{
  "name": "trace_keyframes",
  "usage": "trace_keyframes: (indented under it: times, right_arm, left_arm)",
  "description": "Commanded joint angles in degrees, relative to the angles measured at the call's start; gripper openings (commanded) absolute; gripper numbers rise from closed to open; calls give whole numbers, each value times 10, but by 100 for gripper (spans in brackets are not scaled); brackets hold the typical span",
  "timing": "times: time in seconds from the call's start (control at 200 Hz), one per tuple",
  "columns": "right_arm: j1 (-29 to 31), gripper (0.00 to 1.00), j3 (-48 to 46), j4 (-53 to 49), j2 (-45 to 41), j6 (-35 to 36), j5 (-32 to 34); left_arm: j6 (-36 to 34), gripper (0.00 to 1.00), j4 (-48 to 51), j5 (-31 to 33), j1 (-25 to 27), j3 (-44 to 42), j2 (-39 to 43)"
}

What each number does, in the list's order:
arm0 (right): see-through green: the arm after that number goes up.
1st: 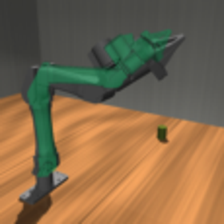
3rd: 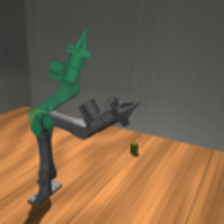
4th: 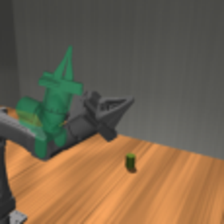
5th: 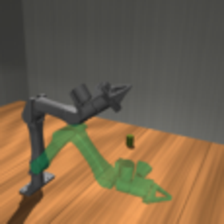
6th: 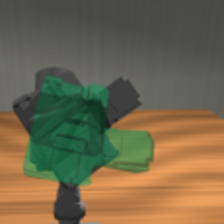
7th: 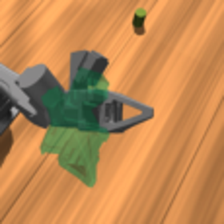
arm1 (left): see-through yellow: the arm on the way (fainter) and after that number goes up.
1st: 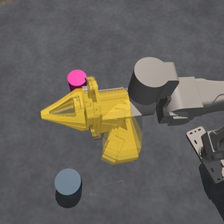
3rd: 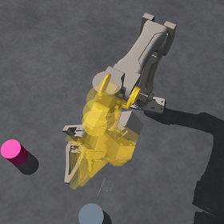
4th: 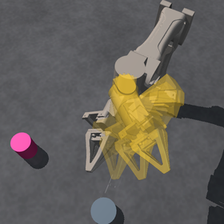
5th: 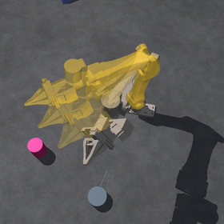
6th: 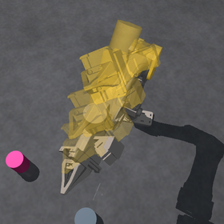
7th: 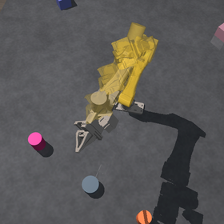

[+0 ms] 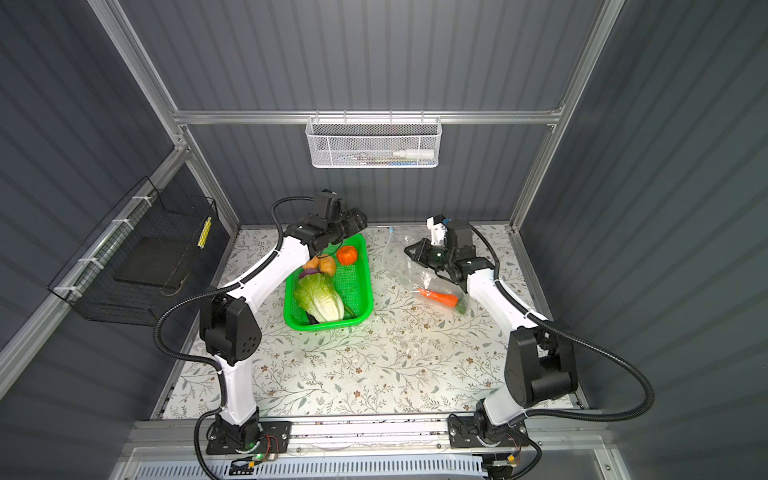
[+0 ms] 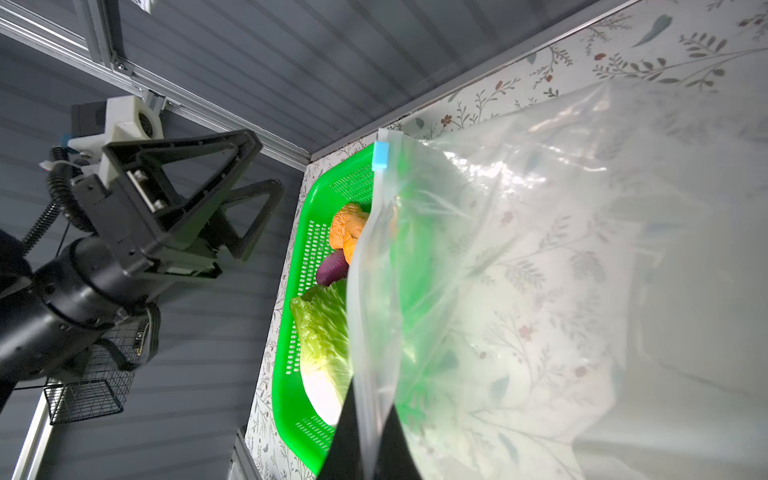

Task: Place the food in the zip-top bag and seal the zipper
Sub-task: 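Open the left gripper to drop the pepper into the bag, then move the left gripper back into the basket and grasp the orange squash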

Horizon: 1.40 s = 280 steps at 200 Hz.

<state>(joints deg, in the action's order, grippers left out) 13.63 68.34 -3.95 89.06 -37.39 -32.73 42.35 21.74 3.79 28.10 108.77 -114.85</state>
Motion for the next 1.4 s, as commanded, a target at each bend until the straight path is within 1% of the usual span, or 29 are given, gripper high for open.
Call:
trace_keyframes:
  times: [0.0, 0.045, 0.07, 0.1, 0.27, 0.435, 0.735, 0.905, 1.196, 1.396]
  right_arm:
    - [-3, 0, 18, -15, -9, 16, 10]
    - [-4, 0, 21, -15, -9, 19, 15]
    - [-4, 0, 24, -15, -10, 20, 17]
    - [-6, 0, 29, -19, -9, 24, 18]
    - [-8, 0, 57, -48, 4, 44, 14]
    - [-9, 0, 79, -63, 16, 58, 16]
    - [-10, 0, 85, -65, 22, 63, 21]
    - [-11, 0, 88, -67, 22, 66, 26]
    - [-11, 0, 95, -70, 25, 71, 35]
    - [-12, 0, 96, -70, 25, 73, 42]
  left_arm:
    - [-46, 88, 65, -5, -7, 32, -40]
    - [-59, 89, 80, 1, -12, 45, -53]
    - [-64, 92, 88, 4, -15, 51, -59]
    - [-71, 93, 94, 7, -19, 56, -65]
    - [-92, 93, 117, 8, -40, 70, -100]
    - [-115, 93, 145, 5, -45, 89, -142]
    - [-109, 93, 157, 17, -52, 121, -204]
    - [-109, 93, 159, -2, -52, 144, -238]
    - [-117, 92, 172, 6, -52, 133, -255]
    - [-122, 90, 176, 0, -52, 155, -276]
